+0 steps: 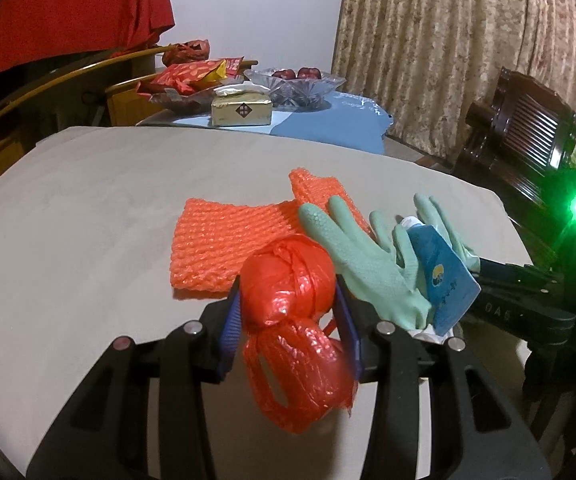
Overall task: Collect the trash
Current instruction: 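Grasp the green glove with the right gripper while the left gripper holds the red bag, then carry the red bag and green glove over the bin and release both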
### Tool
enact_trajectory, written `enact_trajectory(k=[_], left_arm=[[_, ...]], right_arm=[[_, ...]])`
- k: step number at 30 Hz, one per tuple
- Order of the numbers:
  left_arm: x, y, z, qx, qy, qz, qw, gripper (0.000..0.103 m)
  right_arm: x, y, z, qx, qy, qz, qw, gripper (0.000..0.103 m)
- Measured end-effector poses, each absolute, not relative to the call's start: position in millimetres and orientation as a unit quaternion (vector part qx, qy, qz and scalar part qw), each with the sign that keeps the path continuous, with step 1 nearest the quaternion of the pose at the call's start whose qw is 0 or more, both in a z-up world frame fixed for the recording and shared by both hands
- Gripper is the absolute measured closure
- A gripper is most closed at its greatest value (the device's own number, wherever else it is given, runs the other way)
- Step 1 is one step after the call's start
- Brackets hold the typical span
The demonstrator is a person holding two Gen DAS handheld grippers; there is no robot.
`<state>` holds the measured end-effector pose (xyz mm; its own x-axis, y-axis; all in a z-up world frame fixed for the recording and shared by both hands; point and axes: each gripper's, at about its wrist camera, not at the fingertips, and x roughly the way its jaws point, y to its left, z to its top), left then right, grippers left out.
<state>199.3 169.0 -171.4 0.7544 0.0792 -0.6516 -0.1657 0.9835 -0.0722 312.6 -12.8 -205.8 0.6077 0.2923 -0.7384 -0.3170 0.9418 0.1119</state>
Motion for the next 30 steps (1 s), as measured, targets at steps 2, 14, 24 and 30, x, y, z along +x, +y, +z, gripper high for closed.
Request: enact_trajectory(k=[2, 14, 24, 30], left_arm=[[199, 167, -169, -0.062, 0.342, 0.065, 0.935, 0.062], [189, 147, -143, -0.059, 0.321, 0.052, 0.944, 0.062], [178, 114, -117, -0.051, 0.306, 0.025, 0.950, 0.062], [167, 98, -101, -0.049, 0.297, 0.008, 0.954, 0.062]], right_arm=[[311, -15, -201, -0.011, 0.406, 0.173, 0.897, 0.073], [287, -47, -163, 0.013, 0.367, 0.155, 0.917, 0.084], [255, -71, -130, 0.033, 0.333, 0.153, 0.930, 0.084], [231, -89, -109, 0.042, 0.313, 0.152, 0.937, 0.084]])
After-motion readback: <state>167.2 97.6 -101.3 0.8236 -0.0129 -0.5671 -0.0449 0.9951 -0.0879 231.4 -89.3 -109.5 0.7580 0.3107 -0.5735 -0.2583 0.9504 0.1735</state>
